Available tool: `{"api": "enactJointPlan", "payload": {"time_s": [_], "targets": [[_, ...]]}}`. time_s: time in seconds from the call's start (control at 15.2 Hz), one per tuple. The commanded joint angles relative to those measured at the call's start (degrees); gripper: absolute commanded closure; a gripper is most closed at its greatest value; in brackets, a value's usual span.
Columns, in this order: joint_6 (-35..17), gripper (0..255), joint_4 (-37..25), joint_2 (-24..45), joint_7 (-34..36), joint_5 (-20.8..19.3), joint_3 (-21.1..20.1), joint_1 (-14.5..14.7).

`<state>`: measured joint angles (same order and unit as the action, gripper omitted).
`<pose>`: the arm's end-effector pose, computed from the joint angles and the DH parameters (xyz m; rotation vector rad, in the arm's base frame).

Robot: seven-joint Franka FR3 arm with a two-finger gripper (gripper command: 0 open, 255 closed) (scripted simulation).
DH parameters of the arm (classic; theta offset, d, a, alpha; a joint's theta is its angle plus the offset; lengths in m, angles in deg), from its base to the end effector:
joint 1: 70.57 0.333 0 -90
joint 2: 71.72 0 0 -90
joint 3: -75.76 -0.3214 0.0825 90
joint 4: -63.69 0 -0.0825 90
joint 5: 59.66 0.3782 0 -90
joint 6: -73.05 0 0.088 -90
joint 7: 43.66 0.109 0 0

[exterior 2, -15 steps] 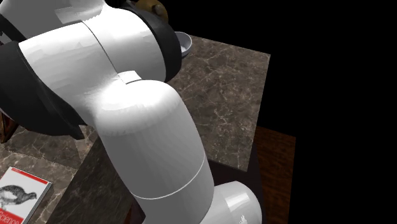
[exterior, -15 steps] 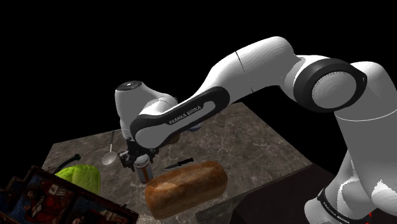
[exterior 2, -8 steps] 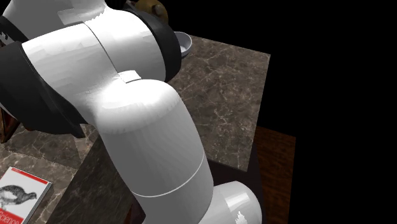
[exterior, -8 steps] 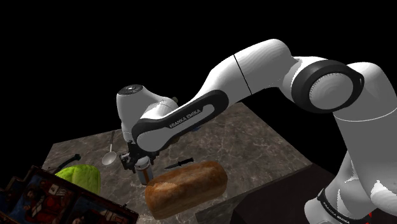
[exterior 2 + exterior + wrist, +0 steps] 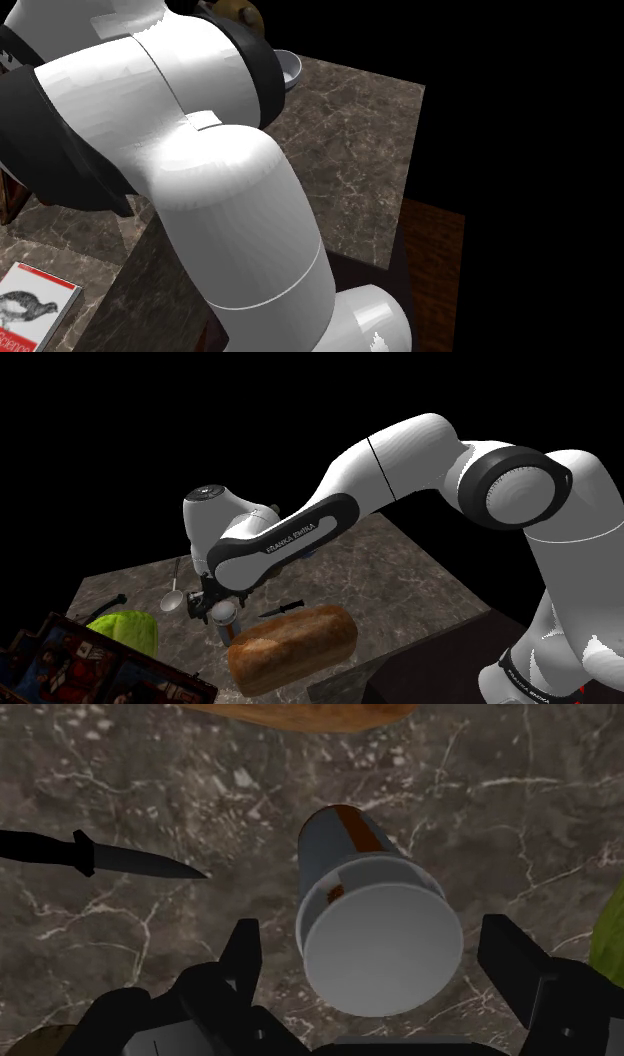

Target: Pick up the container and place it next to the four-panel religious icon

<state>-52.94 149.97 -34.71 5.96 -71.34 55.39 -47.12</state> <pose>0.5508 0.4559 0.3180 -3.0477 0.0976 -0.0520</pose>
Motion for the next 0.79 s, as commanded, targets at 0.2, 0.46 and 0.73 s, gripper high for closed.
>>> {"api": "enactJointPlan", "payload": {"time_s": [0.2, 0.46, 0.73], "targets": [[5.0, 0, -1.3, -3.9, -0.8, 1.3, -0.9, -0.8], [5.0, 0, -1.3, -3.9, -0.8, 1.4, -0.9, -0.8], [5.0, 0, -1.3, -3.9, -0.8, 1.4, -0.9, -0.8]]}}
